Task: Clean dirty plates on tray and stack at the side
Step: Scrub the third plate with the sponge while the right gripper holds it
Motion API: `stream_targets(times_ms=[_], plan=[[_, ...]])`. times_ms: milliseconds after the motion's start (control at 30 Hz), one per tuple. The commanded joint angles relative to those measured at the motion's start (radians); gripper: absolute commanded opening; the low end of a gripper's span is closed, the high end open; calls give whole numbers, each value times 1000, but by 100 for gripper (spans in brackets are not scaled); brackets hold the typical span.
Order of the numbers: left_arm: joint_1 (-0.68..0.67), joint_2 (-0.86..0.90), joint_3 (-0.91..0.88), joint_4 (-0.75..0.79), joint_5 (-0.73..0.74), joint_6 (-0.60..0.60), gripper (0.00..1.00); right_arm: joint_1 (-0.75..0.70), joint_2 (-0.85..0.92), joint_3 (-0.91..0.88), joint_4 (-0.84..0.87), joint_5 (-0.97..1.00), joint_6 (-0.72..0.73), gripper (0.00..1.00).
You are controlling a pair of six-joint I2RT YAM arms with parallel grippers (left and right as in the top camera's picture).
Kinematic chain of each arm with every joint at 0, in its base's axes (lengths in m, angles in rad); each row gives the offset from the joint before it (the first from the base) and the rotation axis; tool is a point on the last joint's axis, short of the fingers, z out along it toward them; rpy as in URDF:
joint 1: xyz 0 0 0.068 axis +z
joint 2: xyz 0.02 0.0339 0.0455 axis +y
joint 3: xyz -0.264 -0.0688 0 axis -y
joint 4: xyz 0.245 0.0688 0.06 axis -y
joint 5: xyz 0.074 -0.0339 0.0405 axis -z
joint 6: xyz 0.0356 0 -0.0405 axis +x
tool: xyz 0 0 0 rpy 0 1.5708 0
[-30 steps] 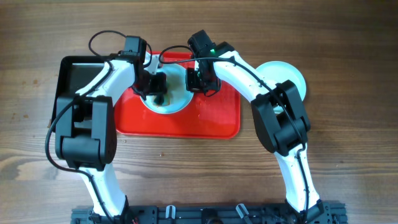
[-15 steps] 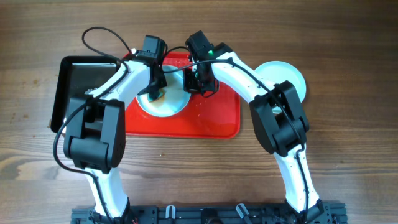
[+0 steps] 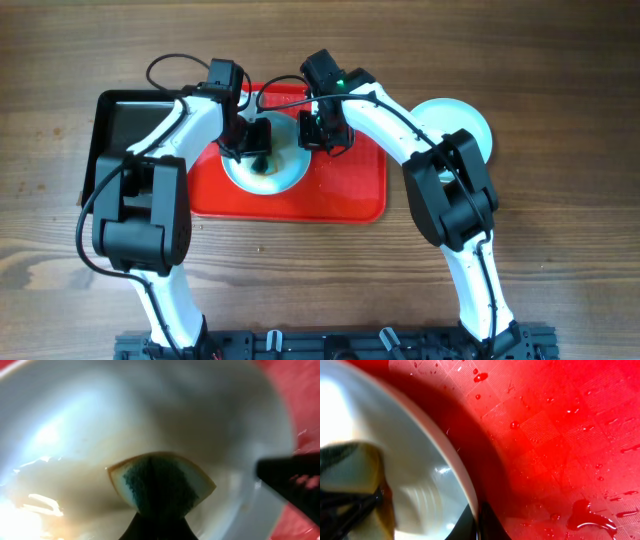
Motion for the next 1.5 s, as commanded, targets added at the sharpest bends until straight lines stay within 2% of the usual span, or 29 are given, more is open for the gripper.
stream_targets(times_ms=[0,67,133,200,300,433,500,567,733,833,900,1133,1300,1400,1467], plan=[[-15,39,-18,95,69,-14,4,3,26,-15,10,10,26,5],[-15,47,-18,139,-45,-129,4,3,26,-15,11,10,26,4],[-15,55,-18,135,-321,-315,4,3,26,-15,13,11,27,5],[-15,56,-18,103,-515,-401,4,3,26,-15,16,11,28,4],[-15,56,-18,48,-723,-492,4,3,26,-15,16,11,29,4],[-15,55,-18,-26,-821,-525,4,3,26,-15,19,11,29,4],[-16,53,-18,-76,-773,-519,4,3,26,-15,19,11,29,4],[-15,51,-18,-113,-667,-485,4,3,26,-15,19,11,29,4],[16,49,-18,-193,-161,-300,4,3,26,-16,18,10,27,4],[61,49,-18,-175,153,-169,4,3,26,-15,19,10,26,4],[85,49,-18,-147,241,-141,4,3,26,-16,19,10,26,4],[49,65,-18,-12,254,-138,4,3,26,-16,21,-4,26,4],[-3,100,-18,15,254,-144,4,3,26,-16,21,-4,24,4],[25,94,-18,30,254,-154,4,3,26,-16,21,-4,24,4],[69,94,-18,68,254,-211,4,3,26,-16,20,-4,24,4]])
